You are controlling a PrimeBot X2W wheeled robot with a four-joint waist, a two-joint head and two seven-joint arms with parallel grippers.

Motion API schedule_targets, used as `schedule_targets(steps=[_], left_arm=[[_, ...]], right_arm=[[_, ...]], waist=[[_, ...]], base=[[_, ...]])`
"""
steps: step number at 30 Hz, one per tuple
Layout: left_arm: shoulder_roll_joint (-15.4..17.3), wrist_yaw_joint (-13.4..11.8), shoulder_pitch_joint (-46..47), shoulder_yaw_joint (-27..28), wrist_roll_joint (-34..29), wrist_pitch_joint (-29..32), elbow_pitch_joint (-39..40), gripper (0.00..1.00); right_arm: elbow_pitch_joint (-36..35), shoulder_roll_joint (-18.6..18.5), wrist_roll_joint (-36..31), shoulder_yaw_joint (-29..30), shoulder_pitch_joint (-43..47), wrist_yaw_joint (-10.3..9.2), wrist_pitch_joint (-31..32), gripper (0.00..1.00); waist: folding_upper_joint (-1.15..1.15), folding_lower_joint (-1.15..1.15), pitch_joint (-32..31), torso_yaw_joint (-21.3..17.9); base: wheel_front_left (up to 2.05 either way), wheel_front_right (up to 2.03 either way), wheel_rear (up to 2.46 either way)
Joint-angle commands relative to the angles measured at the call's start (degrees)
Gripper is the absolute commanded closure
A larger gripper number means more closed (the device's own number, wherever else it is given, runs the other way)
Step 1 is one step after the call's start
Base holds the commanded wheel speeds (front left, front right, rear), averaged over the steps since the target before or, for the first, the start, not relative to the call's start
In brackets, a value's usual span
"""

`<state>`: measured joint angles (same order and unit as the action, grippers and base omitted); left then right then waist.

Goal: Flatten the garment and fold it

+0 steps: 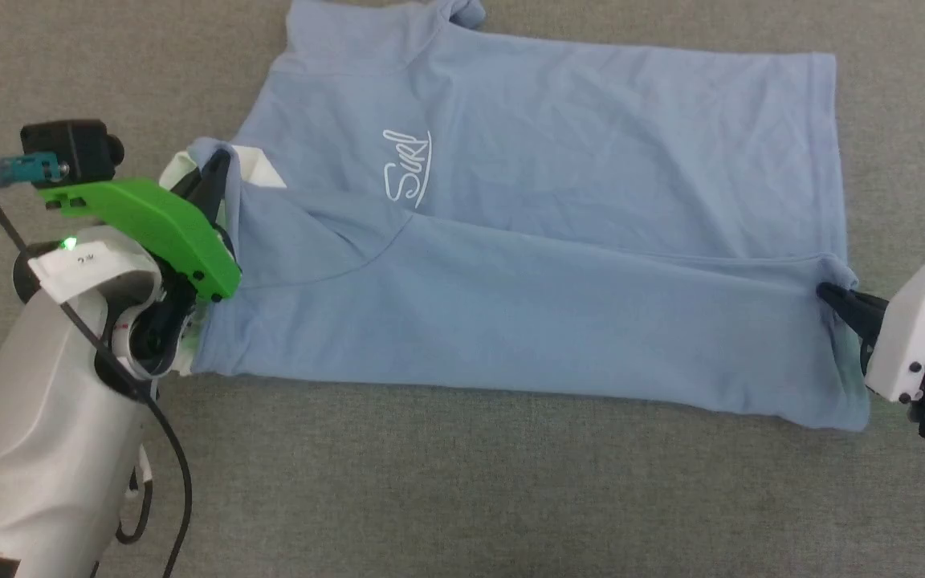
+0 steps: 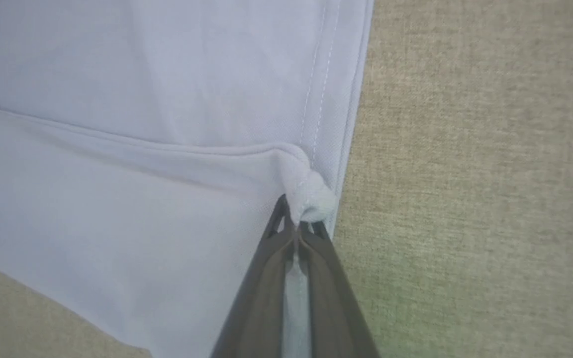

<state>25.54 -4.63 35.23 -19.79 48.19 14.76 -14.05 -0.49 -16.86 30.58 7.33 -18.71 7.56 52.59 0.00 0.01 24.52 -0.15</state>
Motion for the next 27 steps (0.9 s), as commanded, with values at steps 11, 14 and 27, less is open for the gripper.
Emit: schedule_targets(steps=[11,14,27], left_arm=[[-2.7,2.1,4.9,-2.0,0.2,1.0,-10.9,0.00],[-2.8,2.4,5.2,-2.3,0.6,1.9,-12.1,0.00],[-0.3,0.5,4.0,-1.2,-1.8,-2.6,-4.5,0.00]], right_arm=[[3.3,-0.1,-0.9,-2.1,-3.1,-0.08,2.6,0.92],[3.3,-0.1,-0.6,-1.7,-3.0,-0.08,3.5,0.00],[-6.1,1.5,-1.8,3.4,-0.5,-0.08,-1.6,0.00]], waist=[[0.00,-0.01,3.7,-0.2],[0.00,-0.01,2.3,-0.2],[0.00,-0.01,-10.6,-0.2]], base=[[0.00,0.00,0.00],[0.00,0.00,0.00],[0.00,0.00,0.00]])
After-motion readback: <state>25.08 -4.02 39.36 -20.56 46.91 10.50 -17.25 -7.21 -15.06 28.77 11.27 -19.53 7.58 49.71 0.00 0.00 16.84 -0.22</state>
